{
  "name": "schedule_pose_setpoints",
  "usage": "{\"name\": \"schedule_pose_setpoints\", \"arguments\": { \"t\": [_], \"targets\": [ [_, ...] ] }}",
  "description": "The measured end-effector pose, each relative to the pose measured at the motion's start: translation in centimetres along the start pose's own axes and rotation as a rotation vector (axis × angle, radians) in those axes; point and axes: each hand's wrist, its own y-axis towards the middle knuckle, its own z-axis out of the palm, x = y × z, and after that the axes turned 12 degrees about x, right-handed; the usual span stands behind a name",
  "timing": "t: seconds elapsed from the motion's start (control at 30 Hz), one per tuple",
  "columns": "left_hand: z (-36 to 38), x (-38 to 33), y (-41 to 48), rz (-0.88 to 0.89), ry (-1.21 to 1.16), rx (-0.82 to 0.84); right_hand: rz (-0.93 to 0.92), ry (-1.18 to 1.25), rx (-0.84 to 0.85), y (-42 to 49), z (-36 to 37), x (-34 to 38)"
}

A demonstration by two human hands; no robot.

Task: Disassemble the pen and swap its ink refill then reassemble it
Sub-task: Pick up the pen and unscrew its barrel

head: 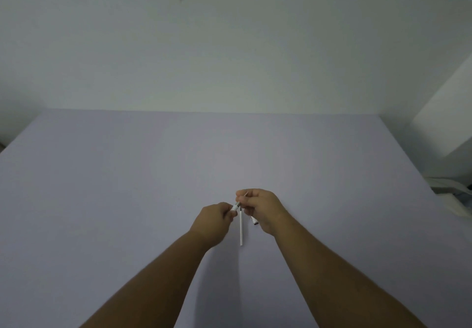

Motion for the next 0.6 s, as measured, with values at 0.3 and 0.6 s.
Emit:
{"name": "schedule_pose_setpoints", "arguments": {
  "t": [0.3, 0.6],
  "targets": [
    [-0.42, -0.09, -0.31, 0.007, 0.066, -0.020, 0.013, 0.027, 0.004, 0.23, -0.16, 0.05],
    [-0.63, -0.16, -0.51, 0.015, 0.085, -0.033, 0.010, 0.031, -0.005, 0.48, 0.26, -0.15]
  ]
}}
